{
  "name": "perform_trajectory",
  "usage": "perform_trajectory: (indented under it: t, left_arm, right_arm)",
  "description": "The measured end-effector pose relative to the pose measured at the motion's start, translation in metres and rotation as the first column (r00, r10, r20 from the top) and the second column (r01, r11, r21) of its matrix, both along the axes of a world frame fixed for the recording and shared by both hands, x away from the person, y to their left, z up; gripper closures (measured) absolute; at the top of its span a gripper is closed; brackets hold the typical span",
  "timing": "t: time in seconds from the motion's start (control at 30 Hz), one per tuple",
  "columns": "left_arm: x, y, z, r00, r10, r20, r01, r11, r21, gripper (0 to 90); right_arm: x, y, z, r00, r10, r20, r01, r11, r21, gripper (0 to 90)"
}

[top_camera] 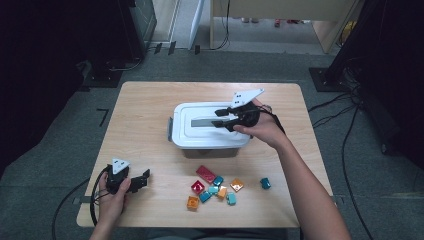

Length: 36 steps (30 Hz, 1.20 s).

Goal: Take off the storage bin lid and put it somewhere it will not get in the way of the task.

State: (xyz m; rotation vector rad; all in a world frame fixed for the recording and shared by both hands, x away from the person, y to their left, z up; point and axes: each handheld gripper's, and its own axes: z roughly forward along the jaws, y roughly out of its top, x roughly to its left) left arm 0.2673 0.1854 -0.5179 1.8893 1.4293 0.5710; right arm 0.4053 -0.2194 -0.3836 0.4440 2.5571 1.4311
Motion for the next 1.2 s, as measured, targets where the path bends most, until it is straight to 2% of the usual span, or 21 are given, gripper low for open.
perform_trajectory:
  t: [0.23, 0.33, 0.5, 0.7, 0.8, 1.03, 1.13, 1.2]
  left_arm:
    - [0.000, 0.000, 0.000, 1.0000, -0.004, -0.001, 0.004, 1.0000, -0.002, 14.5]
    - [0.000, 0.000, 0.000, 1.0000, -0.003, 0.000, 0.003, 1.0000, -0.001, 14.5]
    - [0.000, 0.000, 0.000, 1.0000, -0.003, 0.000, 0.003, 1.0000, 0.000, 14.5]
    - [0.000, 0.000, 0.000, 1.0000, -0.003, 0.000, 0.003, 1.0000, 0.000, 14.5]
    - [0.000, 0.000, 0.000, 1.0000, -0.003, 0.000, 0.003, 1.0000, 0.000, 14.5]
    - [0.000, 0.000, 0.000, 1.0000, -0.002, 0.000, 0.002, 1.0000, 0.002, 14.5]
    - [0.000, 0.000, 0.000, 1.0000, -0.003, 0.000, 0.003, 1.0000, 0.000, 14.5]
    - [0.000, 0.000, 0.000, 1.0000, -0.003, 0.000, 0.003, 1.0000, -0.002, 14.5]
  right_arm:
    - [0.015, 0.002, -0.008, 0.9986, 0.016, -0.050, -0.017, 1.000, -0.018, 57.3]
    - [0.017, 0.002, -0.015, 0.9978, 0.022, -0.062, -0.026, 0.998, -0.052, 57.5]
    - [0.020, -0.001, -0.015, 0.9956, 0.021, -0.091, -0.024, 0.999, -0.031, 63.1]
    - [0.013, 0.000, -0.014, 0.9963, -0.008, -0.085, 0.004, 0.999, -0.044, 64.0]
    - [0.010, 0.000, -0.014, 0.9944, -0.025, -0.103, 0.021, 0.999, -0.037, 64.5]
    - [0.010, 0.003, -0.012, 0.9983, 0.020, -0.055, -0.024, 0.997, -0.068, 61.8]
    - [0.012, 0.009, -0.012, 0.9979, 0.043, -0.049, -0.046, 0.996, -0.073, 58.8]
    - [0.015, 0.011, -0.012, 0.9966, 0.054, -0.062, -0.059, 0.995, -0.077, 57.6]
